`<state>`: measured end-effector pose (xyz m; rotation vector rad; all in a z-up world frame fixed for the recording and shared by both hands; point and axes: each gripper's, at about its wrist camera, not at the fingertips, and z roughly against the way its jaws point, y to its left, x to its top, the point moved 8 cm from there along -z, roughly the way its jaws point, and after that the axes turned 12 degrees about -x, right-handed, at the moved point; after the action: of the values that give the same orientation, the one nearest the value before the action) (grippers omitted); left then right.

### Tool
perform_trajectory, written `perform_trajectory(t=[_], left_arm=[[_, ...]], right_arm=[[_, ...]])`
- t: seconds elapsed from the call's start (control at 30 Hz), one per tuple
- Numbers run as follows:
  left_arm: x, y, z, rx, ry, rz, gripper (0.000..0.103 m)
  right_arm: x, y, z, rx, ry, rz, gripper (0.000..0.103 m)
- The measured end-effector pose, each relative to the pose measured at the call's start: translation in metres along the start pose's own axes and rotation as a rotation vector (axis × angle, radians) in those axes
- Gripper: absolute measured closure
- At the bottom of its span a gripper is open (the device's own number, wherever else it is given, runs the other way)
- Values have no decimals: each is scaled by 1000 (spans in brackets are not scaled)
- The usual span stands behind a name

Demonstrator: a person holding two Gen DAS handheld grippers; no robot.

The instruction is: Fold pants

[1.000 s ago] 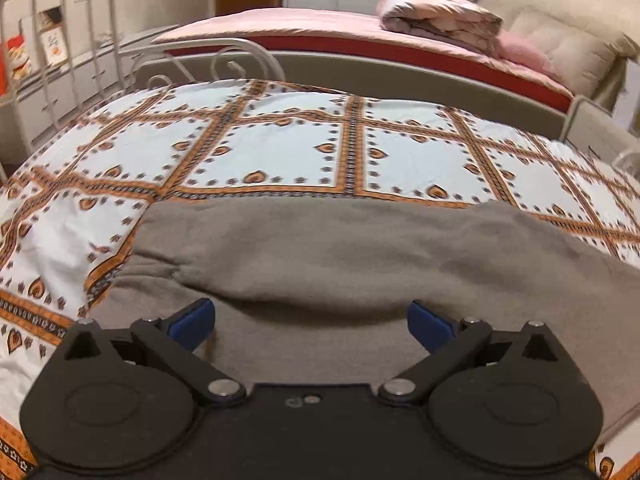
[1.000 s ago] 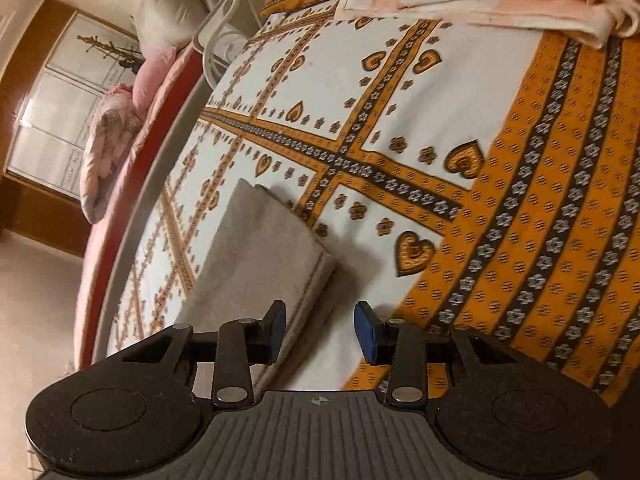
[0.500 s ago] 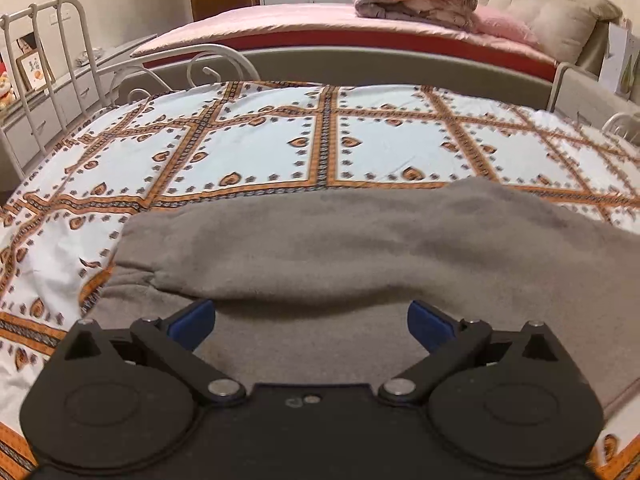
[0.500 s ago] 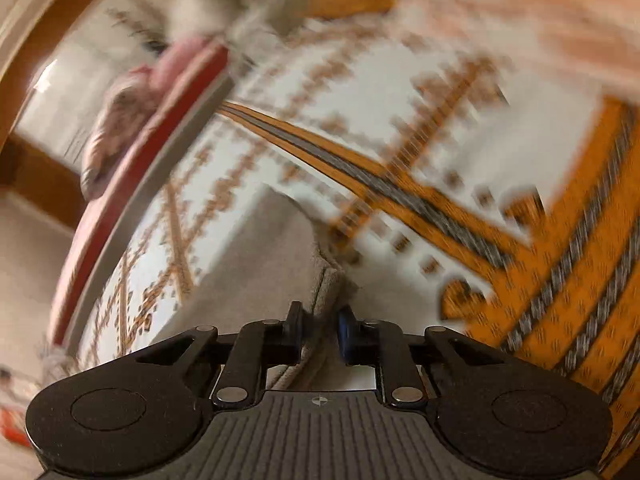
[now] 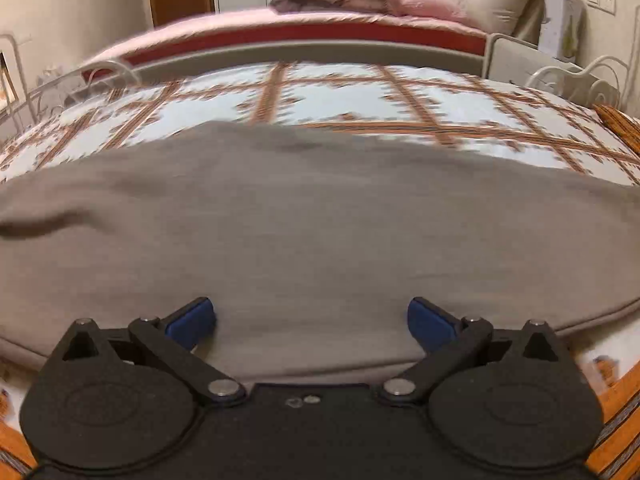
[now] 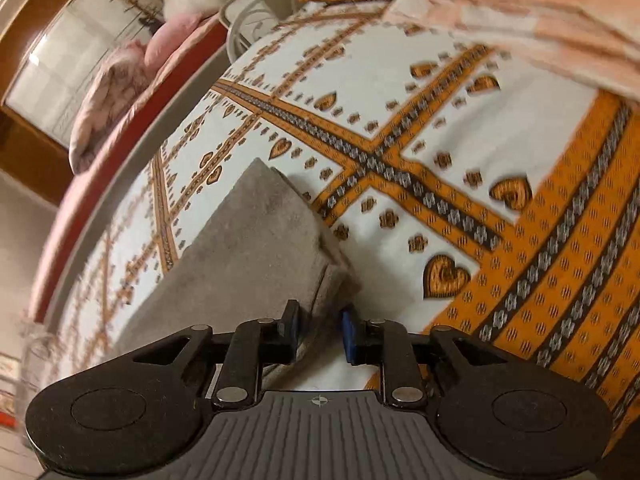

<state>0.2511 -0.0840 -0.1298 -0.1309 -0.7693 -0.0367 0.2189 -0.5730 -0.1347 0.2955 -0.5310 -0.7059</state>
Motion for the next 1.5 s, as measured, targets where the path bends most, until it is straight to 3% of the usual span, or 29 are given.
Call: perform_trajectory(t=[0.1, 0.17, 0.3, 0.43, 0.93, 1.07, 1.13, 1.23, 1.4, 1.5], left_arm=[[6, -47, -9, 33, 25, -5, 6], [8, -73, -17, -14, 64, -7, 6], [9, -108, -26, -33, 101, -43, 6], [4, -113, -28, -23, 84, -47, 6], [0, -119, -26, -35, 31, -61, 6], [2, -113, -21, -80, 18, -59, 6], [7, -95, -13, -109, 6, -73, 6], [21, -29, 6, -74, -26, -91, 6], [55, 131, 62, 100, -109, -77, 6], [68, 222, 104, 214, -169, 6, 6]], right_arm=[[1, 0, 3, 17, -3, 3, 80], [2, 0, 3, 35, 4, -15, 80], [5, -9, 4, 91, 37, -110, 79], [6, -16, -1, 130, 73, -179, 76], [6, -7, -4, 55, 26, -104, 81], [10, 8, 6, 52, -40, -4, 85], [11, 26, 20, 62, -112, 64, 86], [4, 68, 43, 82, -214, 203, 86], [-42, 174, 70, 181, -325, 413, 86], [-90, 243, 76, 247, -350, 535, 86]])
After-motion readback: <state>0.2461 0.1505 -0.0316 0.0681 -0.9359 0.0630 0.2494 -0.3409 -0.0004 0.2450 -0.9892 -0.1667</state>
